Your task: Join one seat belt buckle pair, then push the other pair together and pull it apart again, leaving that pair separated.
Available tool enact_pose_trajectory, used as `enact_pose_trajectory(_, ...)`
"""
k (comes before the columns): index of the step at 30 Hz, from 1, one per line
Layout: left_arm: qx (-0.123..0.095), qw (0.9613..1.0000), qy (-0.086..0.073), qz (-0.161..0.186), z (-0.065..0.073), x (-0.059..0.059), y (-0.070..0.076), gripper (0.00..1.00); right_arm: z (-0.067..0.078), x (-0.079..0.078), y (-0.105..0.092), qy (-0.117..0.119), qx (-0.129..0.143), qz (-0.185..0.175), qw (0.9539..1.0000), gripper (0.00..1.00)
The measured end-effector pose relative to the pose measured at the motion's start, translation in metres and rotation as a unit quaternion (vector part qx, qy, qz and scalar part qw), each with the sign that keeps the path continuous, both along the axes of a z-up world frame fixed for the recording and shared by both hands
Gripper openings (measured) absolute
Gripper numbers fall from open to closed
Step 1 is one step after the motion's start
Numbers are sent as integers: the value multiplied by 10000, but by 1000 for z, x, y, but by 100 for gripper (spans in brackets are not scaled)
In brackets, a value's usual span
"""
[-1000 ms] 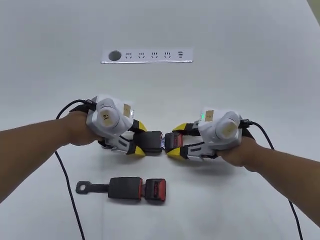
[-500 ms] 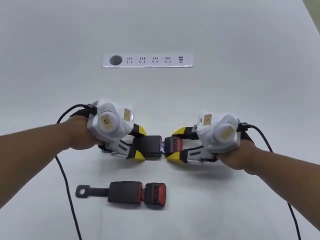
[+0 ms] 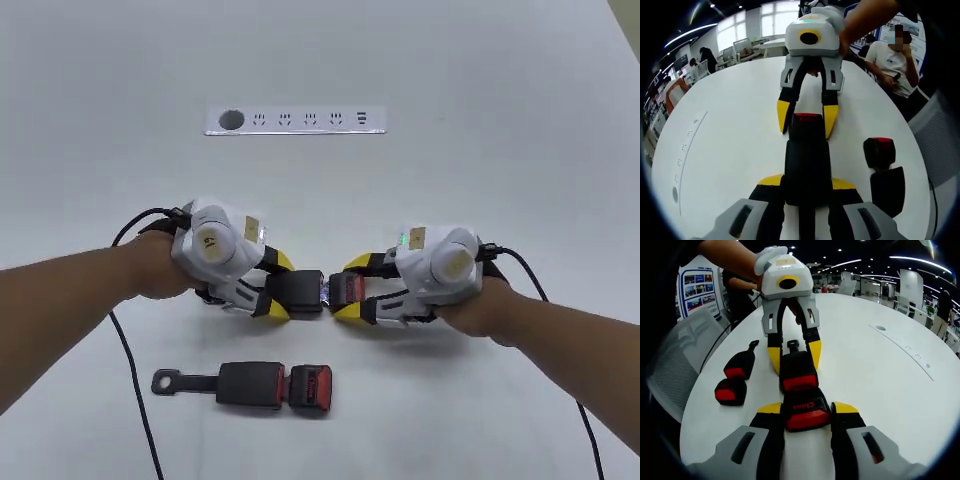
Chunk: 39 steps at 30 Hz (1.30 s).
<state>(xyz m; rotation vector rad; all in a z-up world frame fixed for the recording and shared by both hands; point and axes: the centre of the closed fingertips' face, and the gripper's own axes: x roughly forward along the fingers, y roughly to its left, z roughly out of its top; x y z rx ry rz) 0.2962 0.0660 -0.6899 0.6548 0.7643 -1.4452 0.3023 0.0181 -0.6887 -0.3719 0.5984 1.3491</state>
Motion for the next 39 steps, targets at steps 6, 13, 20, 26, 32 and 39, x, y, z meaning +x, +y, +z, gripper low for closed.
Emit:
enact_pose_trajectory(6, -29, 10000, 1, 0, 0, 1, 1, 33, 1, -1, 0, -12, -10, 28, 10000, 33)
enact_pose_trajectory(13, -7, 10000, -3, -15, 1, 1, 1, 33, 0, -1, -1, -26, -35, 55, 10000, 34)
enact_pose_trajectory(20, 13, 10000, -5, -27, 1, 0, 1, 34, 0, -1, -2, -27, -47, 47, 10000, 34)
enact_pose_trajectory(26, 11, 10000, 3, -32, 2, 0, 1, 34, 0, -1, -7, -21, -68, 26, 10000, 34)
enact_pose_trajectory(32, 15, 10000, 7, -22, 0, 1, 2, 34, -3, 1, -13, -37, -110, 19, 9999, 34)
enact_pose_trajectory(39, 15, 10000, -1, -21, 0, 2, 2, 34, -1, -2, -16, -25, -80, -10, 10000, 34)
